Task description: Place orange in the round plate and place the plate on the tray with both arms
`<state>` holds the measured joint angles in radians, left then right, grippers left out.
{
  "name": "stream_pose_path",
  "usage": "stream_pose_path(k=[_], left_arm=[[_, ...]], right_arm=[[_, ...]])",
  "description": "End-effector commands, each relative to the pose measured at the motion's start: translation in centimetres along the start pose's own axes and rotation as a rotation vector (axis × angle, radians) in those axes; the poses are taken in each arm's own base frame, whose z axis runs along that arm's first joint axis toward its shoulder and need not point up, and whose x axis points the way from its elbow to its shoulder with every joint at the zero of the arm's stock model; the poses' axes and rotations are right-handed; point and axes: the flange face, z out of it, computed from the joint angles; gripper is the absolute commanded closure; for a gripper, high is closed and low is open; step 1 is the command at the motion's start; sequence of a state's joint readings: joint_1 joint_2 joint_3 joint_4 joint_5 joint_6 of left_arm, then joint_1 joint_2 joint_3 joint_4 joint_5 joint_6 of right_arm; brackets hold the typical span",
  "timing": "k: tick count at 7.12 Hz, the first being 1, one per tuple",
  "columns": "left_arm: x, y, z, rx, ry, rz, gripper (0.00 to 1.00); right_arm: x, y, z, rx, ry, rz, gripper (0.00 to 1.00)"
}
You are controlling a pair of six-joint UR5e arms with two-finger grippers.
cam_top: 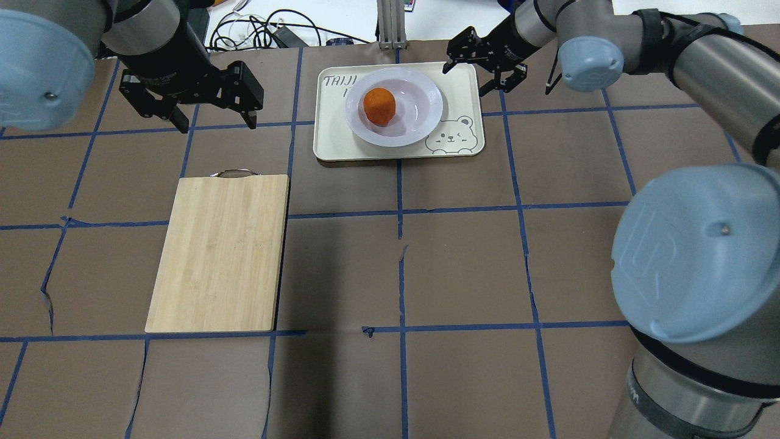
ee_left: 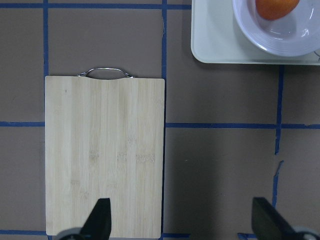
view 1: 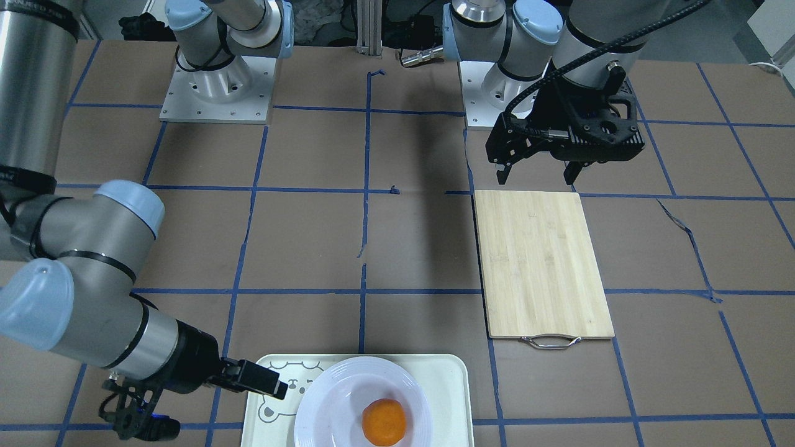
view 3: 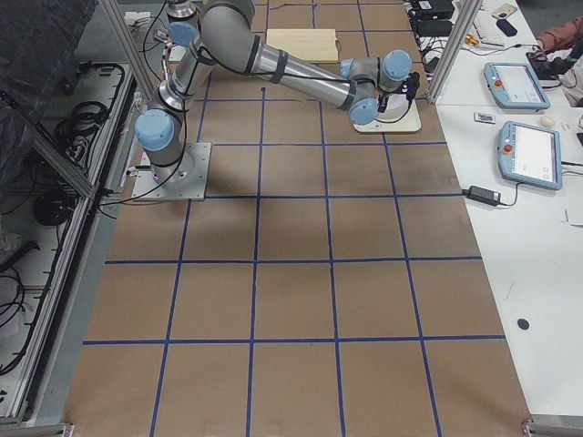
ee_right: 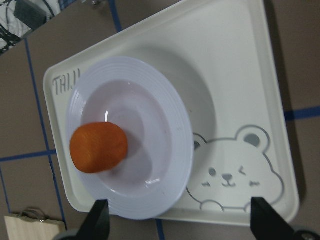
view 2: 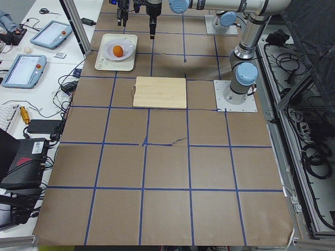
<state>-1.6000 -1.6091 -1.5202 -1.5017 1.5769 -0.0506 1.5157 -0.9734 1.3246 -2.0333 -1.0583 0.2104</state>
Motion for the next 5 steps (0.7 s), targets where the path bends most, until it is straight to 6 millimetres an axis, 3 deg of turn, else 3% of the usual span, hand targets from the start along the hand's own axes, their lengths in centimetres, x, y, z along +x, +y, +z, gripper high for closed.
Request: stream_pose_path(k=[1, 2, 3, 5], left_arm=[[0.0, 0.0, 0.0, 0.0, 0.0, 0.0, 0.0], [0.0, 0.0, 0.0, 0.0, 0.0, 0.0, 0.0], [-0.1, 0.0, 0.0, 0.0, 0.0, -0.002, 0.0], [-0.1, 0.0, 0.0, 0.0, 0.0, -0.002, 0.0]], right_arm=[[-0.8, 7.0, -7.3, -0.051, 0.195, 0.031, 0.0], [-0.9, 11.3, -10.2, -0.046, 0.258, 0.007, 0.0], [-0.2, 15.1, -11.9, -0.044, 0.334, 0.003, 0.0], [-0.5, 20.3, -15.4, -0.037, 0.425, -0.006, 0.0]])
